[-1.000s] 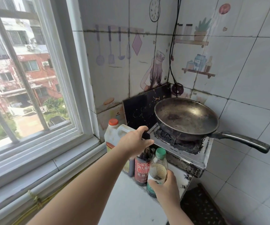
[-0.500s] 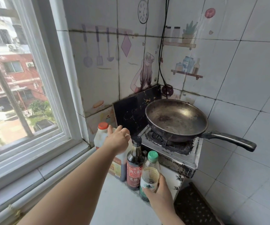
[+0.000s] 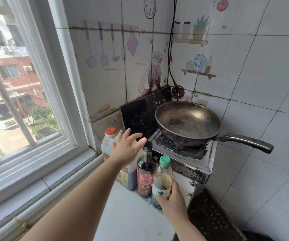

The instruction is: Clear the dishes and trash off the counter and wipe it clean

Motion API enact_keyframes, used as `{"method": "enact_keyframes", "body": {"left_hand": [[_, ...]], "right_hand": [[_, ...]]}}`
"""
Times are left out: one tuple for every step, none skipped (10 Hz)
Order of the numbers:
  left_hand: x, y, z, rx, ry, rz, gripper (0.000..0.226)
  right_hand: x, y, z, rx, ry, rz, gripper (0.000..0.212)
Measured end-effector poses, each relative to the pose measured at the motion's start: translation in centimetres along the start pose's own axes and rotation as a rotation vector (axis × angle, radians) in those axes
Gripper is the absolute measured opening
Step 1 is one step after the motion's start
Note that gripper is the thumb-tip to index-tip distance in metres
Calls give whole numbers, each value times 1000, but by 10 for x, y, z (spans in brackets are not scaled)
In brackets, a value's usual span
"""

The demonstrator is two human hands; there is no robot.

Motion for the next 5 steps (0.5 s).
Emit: {"method": "enact_keyframes", "body": {"left_hand": [[-7, -8, 15, 23, -95, 0, 52], [-8, -12, 21, 69, -103, 3, 58], [-8, -12, 21, 81, -63, -36, 57], [-13, -10, 24, 105, -44, -40, 55], [-20, -7, 24, 100, -14, -4, 63]], "right_hand": [[-1, 0, -1, -17, 2, 7, 51], [-1, -2, 0, -12, 13, 17, 54], [0, -3, 0, -26, 12, -4, 58], [-1, -5, 3, -19, -7, -45, 70], [-5, -4, 7, 20, -37, -50, 82]]}}
Point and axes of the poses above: each hand's wrist, its own x-axis towards the middle knuckle, its own y-axis out of the back of the hand, z = x × y, the point moved 9 cm from there along x, towards the middle knuckle, and after that the axes turned 13 degrees about z, right-handed, at the moved point
